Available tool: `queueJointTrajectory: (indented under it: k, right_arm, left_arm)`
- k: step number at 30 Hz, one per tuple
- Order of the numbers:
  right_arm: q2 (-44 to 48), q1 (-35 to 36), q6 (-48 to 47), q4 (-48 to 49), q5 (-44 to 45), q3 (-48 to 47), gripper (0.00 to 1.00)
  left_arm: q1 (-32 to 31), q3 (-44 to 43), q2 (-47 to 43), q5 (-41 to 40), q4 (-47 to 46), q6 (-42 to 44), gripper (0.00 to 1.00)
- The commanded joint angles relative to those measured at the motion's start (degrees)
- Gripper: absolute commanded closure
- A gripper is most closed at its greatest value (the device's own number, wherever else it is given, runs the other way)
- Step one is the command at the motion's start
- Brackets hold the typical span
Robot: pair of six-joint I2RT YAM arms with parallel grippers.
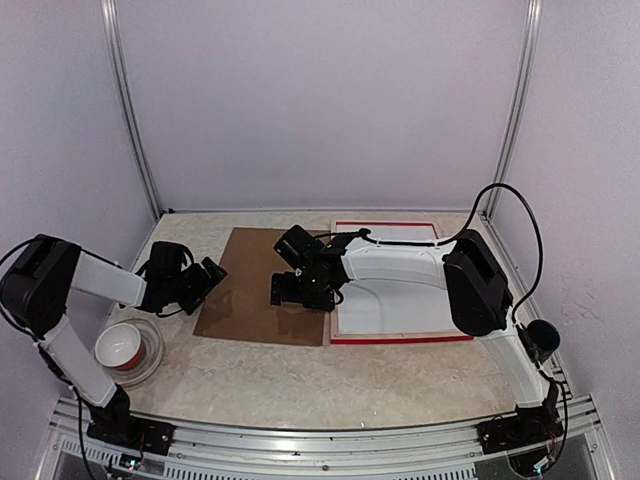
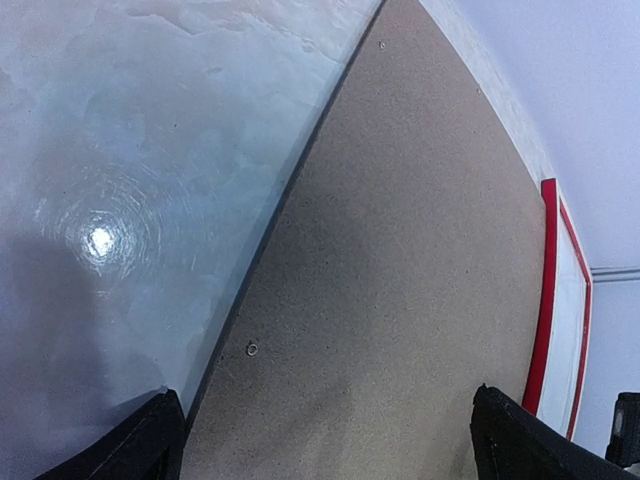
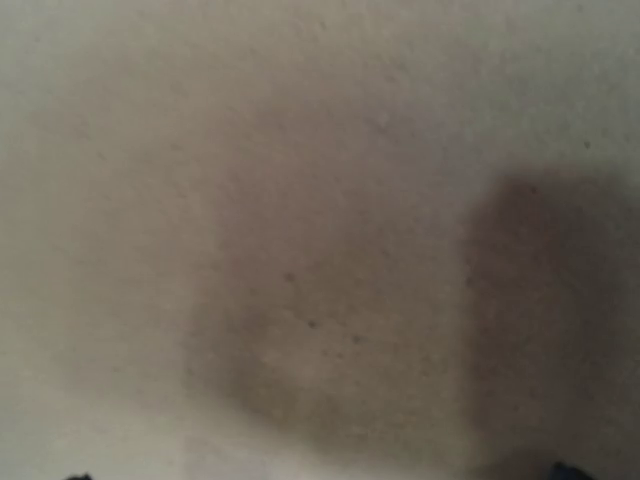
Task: Put the photo into the frame
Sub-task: Turn over the backboard.
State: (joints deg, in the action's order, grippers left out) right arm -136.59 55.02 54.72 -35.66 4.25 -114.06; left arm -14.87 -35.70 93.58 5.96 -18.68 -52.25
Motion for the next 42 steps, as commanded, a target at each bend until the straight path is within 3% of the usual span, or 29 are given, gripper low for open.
queueJointTrajectory:
  k: [1, 7, 16, 25, 32, 42]
  right_arm:
    - [-0.2, 0.3, 2.1, -6.0, 4.1, -2.0, 0.01]
    - [-3.5, 0.2, 4.0, -8.7, 2.5, -5.9, 0.01]
    - [-7.1, -0.3, 11.4, -22.1, 10.4, -12.2, 0.01]
    - [-9.0, -1.3, 13.4, -27.5, 12.1, -14.4, 0.01]
    - [-7.3, -1.9, 6.5, -15.3, 6.2, -10.4, 0.01]
    - [-0.7, -5.5, 5.3, 1.5, -3.1, 0.6, 0.01]
  left_arm:
    - [-0.1, 1.9, 0.7, 0.6, 5.6, -0.7, 0.01]
    - [-0.1, 1.9, 1.5, 1.1, 4.9, -0.8, 0.01]
    - [-0.1, 2.2, 1.0, 1.2, 4.8, -0.8, 0.01]
    - [-0.3, 2.2, 1.1, 1.3, 4.4, -1.0, 0.01]
    - [-0.4, 2.3, 1.3, 1.4, 4.3, -1.2, 0.01]
    - [-1.1, 2.7, 0.8, 1.6, 4.5, -1.0, 0.01]
